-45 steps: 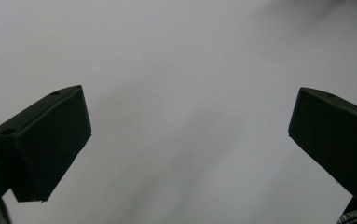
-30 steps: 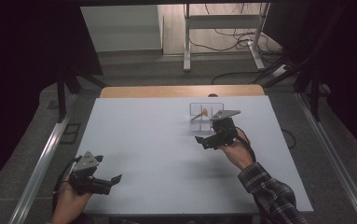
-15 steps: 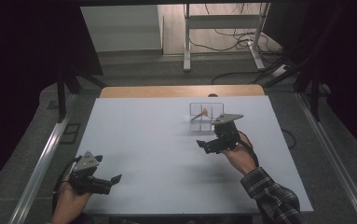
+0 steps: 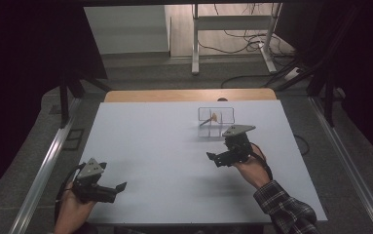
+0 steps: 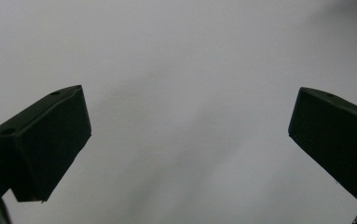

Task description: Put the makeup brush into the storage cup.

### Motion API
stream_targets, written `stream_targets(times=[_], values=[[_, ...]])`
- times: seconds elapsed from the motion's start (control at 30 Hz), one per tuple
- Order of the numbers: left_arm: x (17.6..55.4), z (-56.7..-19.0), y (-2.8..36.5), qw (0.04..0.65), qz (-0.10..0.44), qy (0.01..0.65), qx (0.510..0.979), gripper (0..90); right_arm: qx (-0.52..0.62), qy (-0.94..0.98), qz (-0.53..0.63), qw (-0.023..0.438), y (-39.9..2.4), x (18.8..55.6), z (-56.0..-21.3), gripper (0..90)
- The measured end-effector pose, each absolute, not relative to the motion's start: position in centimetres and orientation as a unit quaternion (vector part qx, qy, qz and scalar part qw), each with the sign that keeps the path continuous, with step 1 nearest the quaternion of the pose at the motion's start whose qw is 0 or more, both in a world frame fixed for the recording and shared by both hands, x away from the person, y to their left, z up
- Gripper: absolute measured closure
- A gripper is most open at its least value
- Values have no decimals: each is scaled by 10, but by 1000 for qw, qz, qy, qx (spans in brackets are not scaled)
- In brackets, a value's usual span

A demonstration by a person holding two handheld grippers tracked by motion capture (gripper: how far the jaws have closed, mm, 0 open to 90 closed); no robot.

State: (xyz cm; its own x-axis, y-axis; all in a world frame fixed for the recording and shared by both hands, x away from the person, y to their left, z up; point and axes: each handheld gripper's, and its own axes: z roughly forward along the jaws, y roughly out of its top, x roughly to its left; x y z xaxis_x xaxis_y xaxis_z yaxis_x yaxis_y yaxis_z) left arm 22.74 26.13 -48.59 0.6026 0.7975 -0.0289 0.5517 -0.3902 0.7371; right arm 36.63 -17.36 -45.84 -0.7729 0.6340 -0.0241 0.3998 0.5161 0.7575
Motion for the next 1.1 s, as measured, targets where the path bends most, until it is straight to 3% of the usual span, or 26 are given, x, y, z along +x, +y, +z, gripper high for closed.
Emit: stream_targets(times=[1.1], values=[[229,-488,261,357,163,419,819,0,310,865,364,149,-198,340,-463,6]])
